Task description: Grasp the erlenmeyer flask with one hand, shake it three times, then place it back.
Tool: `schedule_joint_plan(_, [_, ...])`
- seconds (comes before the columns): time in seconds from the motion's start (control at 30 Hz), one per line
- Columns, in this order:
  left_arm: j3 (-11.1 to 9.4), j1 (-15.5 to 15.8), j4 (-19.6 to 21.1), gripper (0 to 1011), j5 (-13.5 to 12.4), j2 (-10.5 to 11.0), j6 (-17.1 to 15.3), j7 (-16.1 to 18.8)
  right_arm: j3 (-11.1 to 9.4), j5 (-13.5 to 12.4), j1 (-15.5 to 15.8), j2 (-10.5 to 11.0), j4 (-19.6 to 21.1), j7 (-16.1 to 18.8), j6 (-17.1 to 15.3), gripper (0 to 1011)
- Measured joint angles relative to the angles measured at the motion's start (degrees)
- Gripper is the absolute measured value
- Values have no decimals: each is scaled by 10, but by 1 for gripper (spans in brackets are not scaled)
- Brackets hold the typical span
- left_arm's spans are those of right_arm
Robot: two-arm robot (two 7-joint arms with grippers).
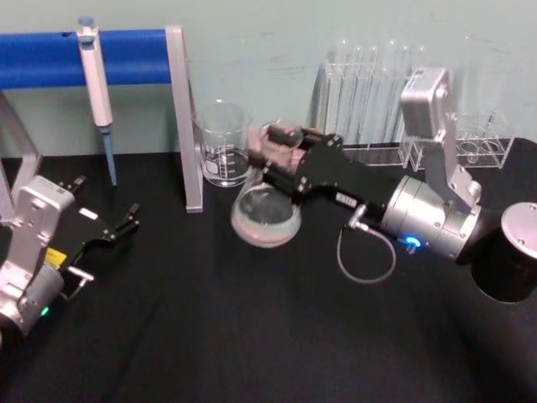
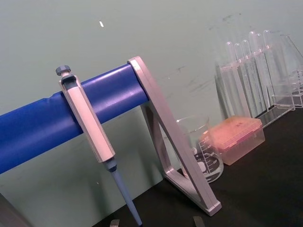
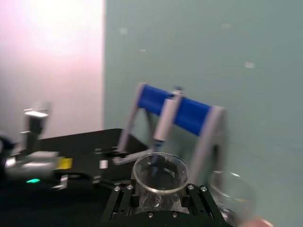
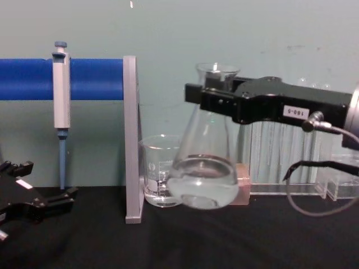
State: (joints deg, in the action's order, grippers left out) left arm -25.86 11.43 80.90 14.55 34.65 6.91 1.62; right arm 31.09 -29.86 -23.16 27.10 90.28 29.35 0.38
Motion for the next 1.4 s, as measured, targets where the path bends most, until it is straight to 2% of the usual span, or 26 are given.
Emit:
schedule_joint_plan(0.03, [0, 0, 0, 1001, 0, 0, 0, 0, -7, 4, 3, -5, -1, -18, -4, 453])
schedule_joint_plan(0.4, [0, 0, 0, 1001, 0, 0, 0, 0, -48, 37, 19, -43, -15, -126, -33, 453])
schedule_joint_plan(0.7, [0, 0, 0, 1001, 0, 0, 0, 0, -70, 64, 25, -65, -27, -178, -54, 456])
schedule_joint_plan(0.97, [0, 0, 0, 1001, 0, 0, 0, 0, -85, 83, 28, -78, -37, -204, -69, 453])
schedule_joint_plan(1.4, [0, 0, 0, 1001, 0, 0, 0, 0, -97, 99, 29, -92, -42, -199, -76, 456])
